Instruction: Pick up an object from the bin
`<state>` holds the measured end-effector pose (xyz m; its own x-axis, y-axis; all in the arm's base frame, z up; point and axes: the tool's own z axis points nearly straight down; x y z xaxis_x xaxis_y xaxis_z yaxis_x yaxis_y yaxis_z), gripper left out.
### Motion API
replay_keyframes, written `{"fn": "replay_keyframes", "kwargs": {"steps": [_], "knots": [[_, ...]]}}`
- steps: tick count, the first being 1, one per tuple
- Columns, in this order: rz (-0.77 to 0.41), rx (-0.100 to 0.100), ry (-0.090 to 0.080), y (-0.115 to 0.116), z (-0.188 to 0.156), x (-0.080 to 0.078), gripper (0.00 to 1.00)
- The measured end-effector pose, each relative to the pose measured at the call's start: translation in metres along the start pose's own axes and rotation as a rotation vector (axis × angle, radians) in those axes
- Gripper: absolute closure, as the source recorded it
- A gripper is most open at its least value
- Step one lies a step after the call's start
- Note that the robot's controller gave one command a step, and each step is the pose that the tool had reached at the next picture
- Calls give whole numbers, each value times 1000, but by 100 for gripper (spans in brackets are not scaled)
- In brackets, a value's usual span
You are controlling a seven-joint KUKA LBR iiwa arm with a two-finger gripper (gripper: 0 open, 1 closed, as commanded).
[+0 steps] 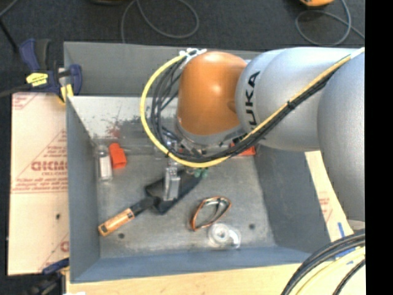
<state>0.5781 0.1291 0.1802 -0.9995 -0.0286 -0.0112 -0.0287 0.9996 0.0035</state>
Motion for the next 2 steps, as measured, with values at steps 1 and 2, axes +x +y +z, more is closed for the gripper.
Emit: {"fn": "replay_keyframes", "kwargs": {"steps": [1, 2], "knots": [[-114, 3, 4, -6, 54, 2, 0], [-32, -1, -2, -18, 109, -1, 100]]}}
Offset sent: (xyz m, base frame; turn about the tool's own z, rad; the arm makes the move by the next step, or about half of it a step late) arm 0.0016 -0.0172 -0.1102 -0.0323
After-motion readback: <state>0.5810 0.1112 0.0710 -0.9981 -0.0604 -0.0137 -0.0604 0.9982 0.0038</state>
